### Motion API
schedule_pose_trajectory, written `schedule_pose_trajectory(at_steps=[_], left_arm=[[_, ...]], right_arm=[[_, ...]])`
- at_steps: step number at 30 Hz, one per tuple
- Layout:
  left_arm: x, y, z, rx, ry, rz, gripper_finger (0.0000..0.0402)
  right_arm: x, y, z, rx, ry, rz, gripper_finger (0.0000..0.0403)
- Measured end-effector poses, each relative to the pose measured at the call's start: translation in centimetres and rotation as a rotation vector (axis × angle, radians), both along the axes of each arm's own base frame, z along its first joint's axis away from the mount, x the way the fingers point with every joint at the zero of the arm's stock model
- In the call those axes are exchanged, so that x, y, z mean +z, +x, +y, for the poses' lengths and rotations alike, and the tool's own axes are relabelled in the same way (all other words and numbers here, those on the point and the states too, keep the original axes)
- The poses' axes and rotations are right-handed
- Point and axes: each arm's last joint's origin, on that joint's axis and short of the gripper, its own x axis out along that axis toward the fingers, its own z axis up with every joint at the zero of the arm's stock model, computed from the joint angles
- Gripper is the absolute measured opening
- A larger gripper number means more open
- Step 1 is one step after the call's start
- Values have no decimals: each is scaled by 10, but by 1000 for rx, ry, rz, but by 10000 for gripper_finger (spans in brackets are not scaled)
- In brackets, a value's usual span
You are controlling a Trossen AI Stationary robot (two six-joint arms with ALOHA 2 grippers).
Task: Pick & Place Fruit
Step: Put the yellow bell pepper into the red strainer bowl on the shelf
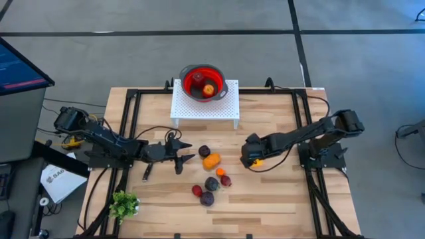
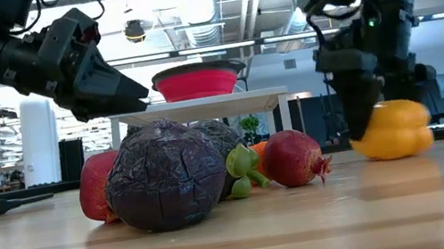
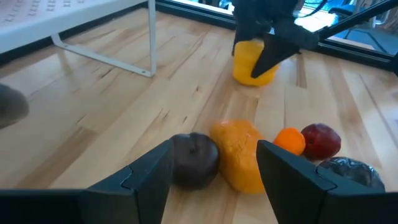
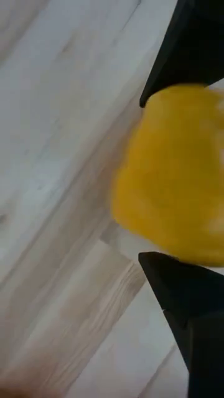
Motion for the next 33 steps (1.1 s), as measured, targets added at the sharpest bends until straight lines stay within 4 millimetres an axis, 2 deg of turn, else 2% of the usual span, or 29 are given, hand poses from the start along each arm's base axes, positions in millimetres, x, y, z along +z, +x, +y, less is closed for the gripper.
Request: schedule_pose_trajectory(at_steps=[4, 8, 14, 17, 21, 26, 29, 33], left_arm=[[0, 0, 0, 2, -4, -9, 222], [1, 0, 0, 3, -6, -15, 222], [2, 0, 0, 6, -8, -26, 222], [2, 1, 0, 6, -9, -31, 222], [4, 1, 0, 3, -7, -46, 222], [9, 2, -2, -3, -17, -99, 222], [13, 3, -5, -57, -1, -135, 222], [26, 4, -15, -217, 32, -247, 222]], right_arm=[[-9, 3, 2, 16, 11, 38, 371], [-17, 4, 7, 55, 4, 58, 333], [-13, 6, 20, 162, -5, 11, 286], [-8, 20, 28, 288, -43, -141, 287], [6, 51, 38, 505, -157, -457, 297], [28, 79, 47, 710, -401, -820, 298], [45, 87, 51, 776, -552, -1003, 298], [72, 87, 54, 771, -730, -1225, 299]])
